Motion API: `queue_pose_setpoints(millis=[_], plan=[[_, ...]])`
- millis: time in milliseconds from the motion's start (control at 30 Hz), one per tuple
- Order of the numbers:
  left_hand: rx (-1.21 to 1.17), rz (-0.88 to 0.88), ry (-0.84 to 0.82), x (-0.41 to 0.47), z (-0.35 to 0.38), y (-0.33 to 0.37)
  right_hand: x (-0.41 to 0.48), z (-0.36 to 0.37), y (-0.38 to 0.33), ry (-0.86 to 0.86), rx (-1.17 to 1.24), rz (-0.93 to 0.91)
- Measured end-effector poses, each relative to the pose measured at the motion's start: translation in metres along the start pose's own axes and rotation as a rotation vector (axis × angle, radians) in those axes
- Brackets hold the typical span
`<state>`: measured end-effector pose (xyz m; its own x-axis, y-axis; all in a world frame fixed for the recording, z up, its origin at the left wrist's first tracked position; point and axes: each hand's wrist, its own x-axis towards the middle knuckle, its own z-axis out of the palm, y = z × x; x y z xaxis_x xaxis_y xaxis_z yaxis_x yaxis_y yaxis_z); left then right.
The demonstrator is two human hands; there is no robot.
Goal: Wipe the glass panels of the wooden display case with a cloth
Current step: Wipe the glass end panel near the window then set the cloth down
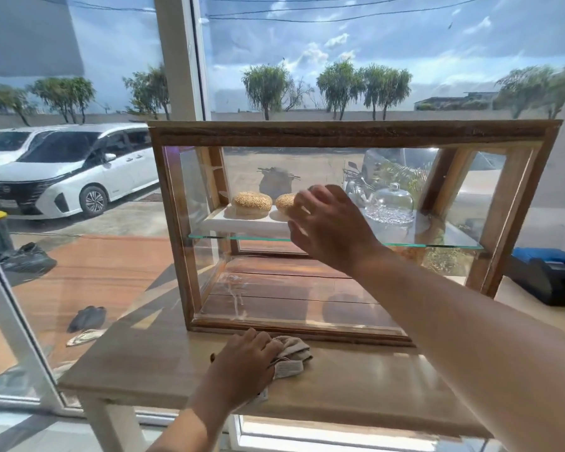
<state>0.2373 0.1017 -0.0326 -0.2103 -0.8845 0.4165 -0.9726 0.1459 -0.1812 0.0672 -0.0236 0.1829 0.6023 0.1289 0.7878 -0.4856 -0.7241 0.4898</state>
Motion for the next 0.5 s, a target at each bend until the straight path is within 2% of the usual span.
queue_pose_setpoints(millis=[67,133,267,367,500], plan=[[0.037,0.021,0.049,0.002,0.005,0.002,0.046,-0.010,0.021,0.112,-0.101,0.048],[0.065,0.033,0.119,0.003,0.009,0.004,0.079,-0.021,0.044,0.129,-0.187,0.114],[0.127,0.021,0.294,0.017,-0.003,0.000,0.094,-0.024,0.082,-0.109,-0.181,0.295],[0.121,-0.048,0.490,0.050,-0.045,-0.016,0.081,-0.014,0.091,-0.023,-0.162,0.308],[0.126,-0.043,0.738,0.111,-0.121,-0.033,0.078,-0.010,0.094,0.047,-0.181,0.301]])
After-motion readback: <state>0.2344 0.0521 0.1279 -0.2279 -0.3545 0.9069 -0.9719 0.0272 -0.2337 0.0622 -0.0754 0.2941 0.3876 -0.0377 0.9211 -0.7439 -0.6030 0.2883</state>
